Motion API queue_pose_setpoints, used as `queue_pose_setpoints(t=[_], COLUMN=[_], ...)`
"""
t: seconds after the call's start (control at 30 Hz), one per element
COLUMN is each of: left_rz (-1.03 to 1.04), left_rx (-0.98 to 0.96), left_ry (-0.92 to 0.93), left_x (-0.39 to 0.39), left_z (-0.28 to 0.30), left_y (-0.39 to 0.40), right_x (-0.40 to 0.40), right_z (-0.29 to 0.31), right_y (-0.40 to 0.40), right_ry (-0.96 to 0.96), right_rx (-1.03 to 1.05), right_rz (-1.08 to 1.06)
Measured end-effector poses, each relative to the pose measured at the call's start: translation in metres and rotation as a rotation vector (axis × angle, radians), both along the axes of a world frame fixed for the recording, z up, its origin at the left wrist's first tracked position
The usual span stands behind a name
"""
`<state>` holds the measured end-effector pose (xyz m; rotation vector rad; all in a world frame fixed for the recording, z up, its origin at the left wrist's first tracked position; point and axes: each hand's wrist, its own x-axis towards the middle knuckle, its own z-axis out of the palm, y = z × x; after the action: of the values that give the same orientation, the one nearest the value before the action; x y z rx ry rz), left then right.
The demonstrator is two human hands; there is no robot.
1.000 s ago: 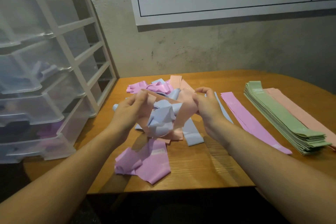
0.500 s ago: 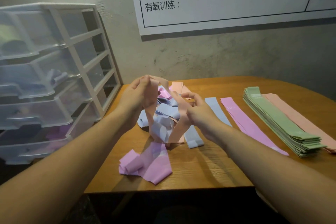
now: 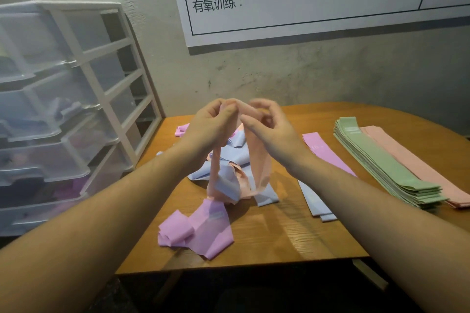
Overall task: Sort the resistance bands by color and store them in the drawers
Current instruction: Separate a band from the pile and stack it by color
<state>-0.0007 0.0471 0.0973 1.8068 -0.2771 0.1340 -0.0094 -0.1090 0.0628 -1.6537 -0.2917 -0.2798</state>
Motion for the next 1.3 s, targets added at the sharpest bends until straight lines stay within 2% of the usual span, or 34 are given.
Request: queue_pose_setpoints(t=[0.13, 0.27, 0.4, 0.5, 0.57, 0.67, 0.77, 0.87, 0.97, 1.0, 1.07, 1.17, 1.2, 1.3], left_rz=[-0.058, -0.166, -0.24, -0.24, -0.222, -0.175, -0.073, 0.006, 0.016, 0.021, 0.044, 0.114, 0.125, 0.092], left_rx=[0.129, 0.154, 0.28, 0.446, 0.494, 0.395, 0.228, 0.283, -0.031, -0.082, -0.096, 0.037, 0.021, -0.206], left_ry=[0.038, 0.1, 0.196, 0.21, 0.213, 0.272, 0.364, 0.297, 0.379, 0.368, 0.322, 0.206, 0.192, 0.267], left_x=[0.002, -0.003, -0.006, -0.008, -0.007, -0.007, -0.003, 0.002, 0.008, 0.008, 0.008, 0.012, 0.013, 0.011], left_z=[-0.011, -0.024, -0.046, -0.065, -0.076, -0.08, -0.071, -0.058, -0.052, -0.05, -0.047, -0.048, -0.049, -0.041], left_y=[0.004, 0.007, 0.016, 0.028, 0.035, 0.04, 0.038, 0.034, 0.035, 0.035, 0.033, 0.034, 0.034, 0.034], right_x=[0.001, 0.0, -0.001, -0.002, -0.005, -0.002, -0.002, -0.005, -0.006, -0.007, -0.01, -0.014, -0.014, -0.011], right_z=[0.003, 0.001, 0.014, 0.024, 0.026, 0.015, 0.005, -0.003, -0.009, -0.011, -0.012, -0.014, -0.014, -0.015], right_y=[-0.007, -0.01, -0.019, -0.03, -0.035, -0.042, -0.046, -0.045, -0.042, -0.041, -0.04, -0.039, -0.04, -0.048], right_ry=[0.029, 0.079, 0.137, 0.168, 0.195, 0.268, 0.359, 0.419, 0.467, 0.476, 0.482, 0.479, 0.475, 0.453], right_rx=[0.025, 0.103, 0.331, 0.556, 0.616, 0.479, 0.333, 0.194, 0.122, 0.096, 0.065, 0.066, 0.073, 0.104], right_rz=[-0.058, -0.071, -0.093, -0.061, -0.054, -0.07, 0.005, 0.038, 0.052, 0.055, 0.062, 0.075, 0.074, 0.048])
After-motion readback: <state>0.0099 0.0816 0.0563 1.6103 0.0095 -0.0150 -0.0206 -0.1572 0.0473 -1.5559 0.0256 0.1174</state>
